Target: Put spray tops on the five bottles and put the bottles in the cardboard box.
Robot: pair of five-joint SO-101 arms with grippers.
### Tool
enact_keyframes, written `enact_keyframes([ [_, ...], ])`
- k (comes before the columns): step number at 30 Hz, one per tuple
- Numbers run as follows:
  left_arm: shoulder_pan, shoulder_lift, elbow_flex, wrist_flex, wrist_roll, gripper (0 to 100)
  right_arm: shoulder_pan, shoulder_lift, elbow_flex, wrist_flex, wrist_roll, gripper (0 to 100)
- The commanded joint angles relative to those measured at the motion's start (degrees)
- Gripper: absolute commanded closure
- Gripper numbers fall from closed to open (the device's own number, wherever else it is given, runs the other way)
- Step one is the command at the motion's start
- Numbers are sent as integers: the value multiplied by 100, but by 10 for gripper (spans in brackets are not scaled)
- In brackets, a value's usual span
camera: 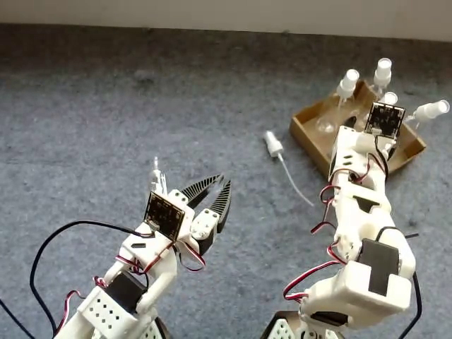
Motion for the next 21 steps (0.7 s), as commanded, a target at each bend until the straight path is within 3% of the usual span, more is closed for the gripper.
enact_keyframes([
  [1, -92, -22, 145, -97, 44, 994, -57, -646, -303, -57, 62, 684],
  [5, -92, -22, 145, -97, 44, 994, -48, -927, -347, 541, 62, 684],
  [21, -75, -22, 145, -88, 44, 994, -48, -1130, -347, 585, 70, 684],
])
